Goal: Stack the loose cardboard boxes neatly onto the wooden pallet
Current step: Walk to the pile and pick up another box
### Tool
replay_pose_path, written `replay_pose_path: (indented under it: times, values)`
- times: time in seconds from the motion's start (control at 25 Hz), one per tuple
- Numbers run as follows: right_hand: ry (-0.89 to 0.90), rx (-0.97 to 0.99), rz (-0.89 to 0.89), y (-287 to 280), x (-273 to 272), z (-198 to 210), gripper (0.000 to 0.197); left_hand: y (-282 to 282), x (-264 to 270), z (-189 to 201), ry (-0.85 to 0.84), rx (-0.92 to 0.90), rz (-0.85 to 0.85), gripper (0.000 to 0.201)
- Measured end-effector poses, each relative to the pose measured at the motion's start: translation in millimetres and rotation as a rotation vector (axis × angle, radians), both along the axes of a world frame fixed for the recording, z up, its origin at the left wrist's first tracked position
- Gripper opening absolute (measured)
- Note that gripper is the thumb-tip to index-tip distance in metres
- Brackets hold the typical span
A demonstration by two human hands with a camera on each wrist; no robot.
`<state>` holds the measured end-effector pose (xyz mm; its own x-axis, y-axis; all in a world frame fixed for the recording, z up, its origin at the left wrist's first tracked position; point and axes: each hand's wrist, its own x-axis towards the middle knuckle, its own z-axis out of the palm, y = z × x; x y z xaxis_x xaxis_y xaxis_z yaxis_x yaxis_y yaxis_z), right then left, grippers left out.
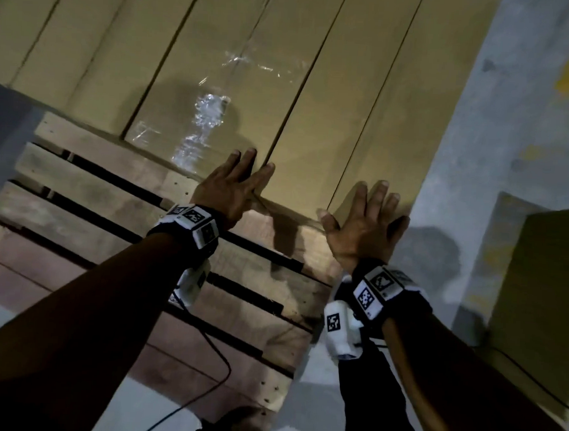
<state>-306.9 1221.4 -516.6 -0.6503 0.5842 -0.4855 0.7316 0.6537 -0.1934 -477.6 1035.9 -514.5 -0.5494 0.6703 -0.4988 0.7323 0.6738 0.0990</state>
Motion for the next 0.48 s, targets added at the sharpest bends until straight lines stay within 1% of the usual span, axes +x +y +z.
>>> replay_pose_path:
  times: [0.12, 0.2, 0.24, 0.36, 0.48]
  values:
    - [0.0, 0.053, 0.024, -1, 1, 0, 0.097, -8, -9, -21, 0.1, -0.029, -0.103, 0.086]
    - [-0.021, 0.078, 0.031, 0, 1, 1, 0.098, -7, -9, -25, 0.145, -0.042, -0.156, 0.091]
    - [-0.033, 0.091, 0.024, 0, 0, 0, 0.099, -5, -9, -23, 0.145, -0.041, -0.152, 0.091]
    - [-0.048, 0.098, 0.028, 2, -4, 1, 0.099, -2, -9, -13, 0.085, -0.037, -0.099, 0.082]
    - [-0.056, 0.092, 0.018, 5, -2, 0, 0.098, 3, -6, -1, -0.008, 0.011, -0.056, 0.084]
